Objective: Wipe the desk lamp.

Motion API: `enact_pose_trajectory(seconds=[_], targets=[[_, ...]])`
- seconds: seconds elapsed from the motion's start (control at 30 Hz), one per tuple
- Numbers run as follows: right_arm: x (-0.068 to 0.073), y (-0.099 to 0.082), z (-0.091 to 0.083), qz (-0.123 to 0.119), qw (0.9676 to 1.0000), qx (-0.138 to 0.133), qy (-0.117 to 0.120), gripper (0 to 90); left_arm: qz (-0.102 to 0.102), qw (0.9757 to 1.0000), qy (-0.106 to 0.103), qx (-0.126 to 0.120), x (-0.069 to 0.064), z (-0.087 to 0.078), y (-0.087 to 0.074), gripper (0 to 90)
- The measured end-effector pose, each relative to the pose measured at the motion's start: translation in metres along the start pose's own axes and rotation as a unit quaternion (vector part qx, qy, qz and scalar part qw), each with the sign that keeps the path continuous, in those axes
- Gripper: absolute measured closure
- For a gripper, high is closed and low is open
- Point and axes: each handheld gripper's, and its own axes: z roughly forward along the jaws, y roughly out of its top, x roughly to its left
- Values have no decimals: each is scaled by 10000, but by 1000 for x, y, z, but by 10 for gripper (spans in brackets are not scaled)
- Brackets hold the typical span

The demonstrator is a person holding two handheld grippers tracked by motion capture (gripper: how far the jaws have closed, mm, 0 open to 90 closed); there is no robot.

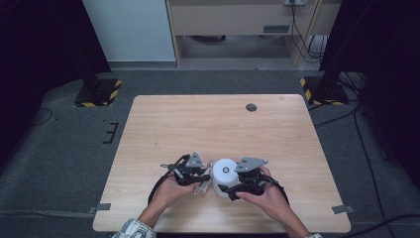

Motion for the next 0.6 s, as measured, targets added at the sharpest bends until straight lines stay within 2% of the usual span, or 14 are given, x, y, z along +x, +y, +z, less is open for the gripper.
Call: enact_pose_trajectory(seconds=[0.2, 0.3, 0.47, 0.53, 0.6], targets=[[0, 0, 1, -13, 10000, -10, -8, 87, 90, 9997, 39, 238, -2, 8, -4, 721], [-1, 0, 1, -26, 10000, -1, -11, 88, 116, 9997, 12, 231, -3, 6, -4, 721], [-2, 0, 2, -6, 10000, -19, -93, 88, 94, 9999, -50, 19, -5, -7, 0, 720], [-3, 1, 2, -7, 10000, -13, -93, 88, 121, 9999, -75, 69, -6, -7, 0, 721], [-2, 0, 2, -7, 10000, -18, -95, 88, 180, 9996, -58, 220, -7, -1, -2, 721]])
